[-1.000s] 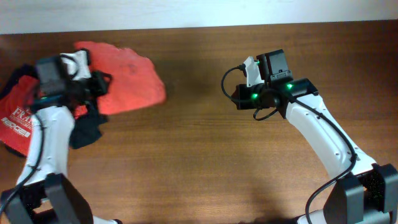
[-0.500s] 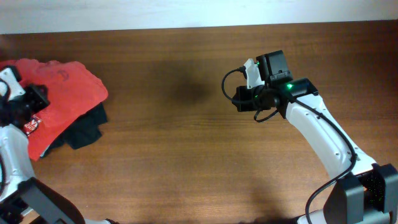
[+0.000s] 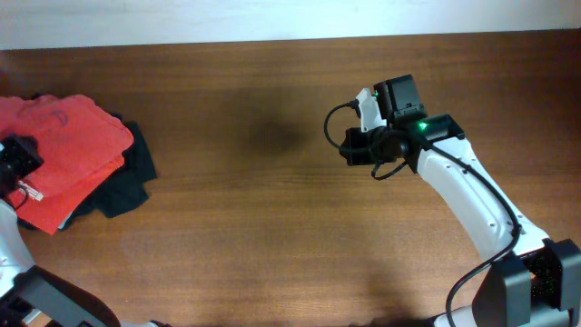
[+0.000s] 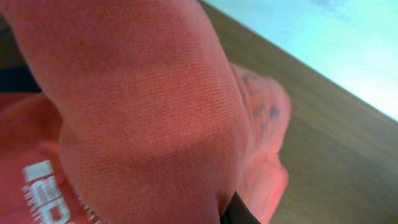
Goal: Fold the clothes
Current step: 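Carry the shirt left with the left gripper onto the clothes stack, then release the orange shirt on the stack and hold the left gripper there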
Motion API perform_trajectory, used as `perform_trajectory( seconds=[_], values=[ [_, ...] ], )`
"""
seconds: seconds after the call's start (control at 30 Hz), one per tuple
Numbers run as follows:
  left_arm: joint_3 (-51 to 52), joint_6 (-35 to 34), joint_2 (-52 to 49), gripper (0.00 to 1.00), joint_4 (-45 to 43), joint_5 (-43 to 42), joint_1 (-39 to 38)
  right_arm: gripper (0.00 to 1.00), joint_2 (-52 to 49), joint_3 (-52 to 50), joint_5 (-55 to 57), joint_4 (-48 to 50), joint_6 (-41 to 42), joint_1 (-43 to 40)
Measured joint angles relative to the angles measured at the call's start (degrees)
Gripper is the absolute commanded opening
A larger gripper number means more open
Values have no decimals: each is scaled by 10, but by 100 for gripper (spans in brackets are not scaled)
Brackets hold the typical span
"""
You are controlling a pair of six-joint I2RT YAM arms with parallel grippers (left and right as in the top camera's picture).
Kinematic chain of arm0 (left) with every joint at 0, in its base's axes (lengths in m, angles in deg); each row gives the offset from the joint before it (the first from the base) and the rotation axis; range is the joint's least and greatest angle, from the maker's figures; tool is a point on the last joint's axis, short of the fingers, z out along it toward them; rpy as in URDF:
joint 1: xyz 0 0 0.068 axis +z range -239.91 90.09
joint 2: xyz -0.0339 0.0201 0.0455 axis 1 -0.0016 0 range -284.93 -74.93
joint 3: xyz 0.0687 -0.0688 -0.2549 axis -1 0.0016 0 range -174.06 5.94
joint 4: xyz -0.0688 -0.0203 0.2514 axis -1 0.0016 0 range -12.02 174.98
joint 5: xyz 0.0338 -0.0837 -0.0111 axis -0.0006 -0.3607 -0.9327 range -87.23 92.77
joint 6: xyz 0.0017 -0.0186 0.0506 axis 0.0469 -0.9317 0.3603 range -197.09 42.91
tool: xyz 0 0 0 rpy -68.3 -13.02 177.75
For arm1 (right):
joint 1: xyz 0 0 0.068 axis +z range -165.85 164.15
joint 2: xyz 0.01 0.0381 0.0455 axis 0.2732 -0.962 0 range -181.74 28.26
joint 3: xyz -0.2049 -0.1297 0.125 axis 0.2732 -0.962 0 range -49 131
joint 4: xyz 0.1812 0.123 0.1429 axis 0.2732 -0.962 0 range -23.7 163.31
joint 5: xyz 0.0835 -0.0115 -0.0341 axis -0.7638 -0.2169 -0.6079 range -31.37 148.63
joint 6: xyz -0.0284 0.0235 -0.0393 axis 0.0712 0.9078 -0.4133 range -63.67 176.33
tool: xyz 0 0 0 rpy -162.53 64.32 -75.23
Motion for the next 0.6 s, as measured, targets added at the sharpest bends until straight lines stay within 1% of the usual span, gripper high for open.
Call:
perform_trajectory(
  seconds=[0.1,0.13,0.17,0.2,0.23,0.3,0.33,0.37,0.43,0.57,0.6],
  values=[
    [0,1,0,6,9,25,0,14,0,0,0,-5,0,0],
    [0,2,0,12,9,34,0,14,0,0,0,-7,0,0],
    [0,3,0,25,9,40,0,14,0,0,0,-7,0,0],
    [0,3,0,40,9,45,0,14,0,0,0,-7,0,0],
    [0,3,0,47,12,56,0,14,0,0,0,-7,0,0],
    [0,5,0,56,14,76,0,14,0,0,0,-8,0,0],
    [0,-1,0,64,14,85,1,14,0,0,0,-8,0,0],
    [0,-5,0,75,14,92,2,14,0,0,0,-9,0,0],
    [0,-20,0,80,16,103,8,14,0,0,0,-9,0,0],
    [-1,-49,0,79,32,104,42,14,0,0,0,-14,0,0],
    [-2,-53,0,83,39,95,51,14,0,0,0,-14,0,0]
  ],
)
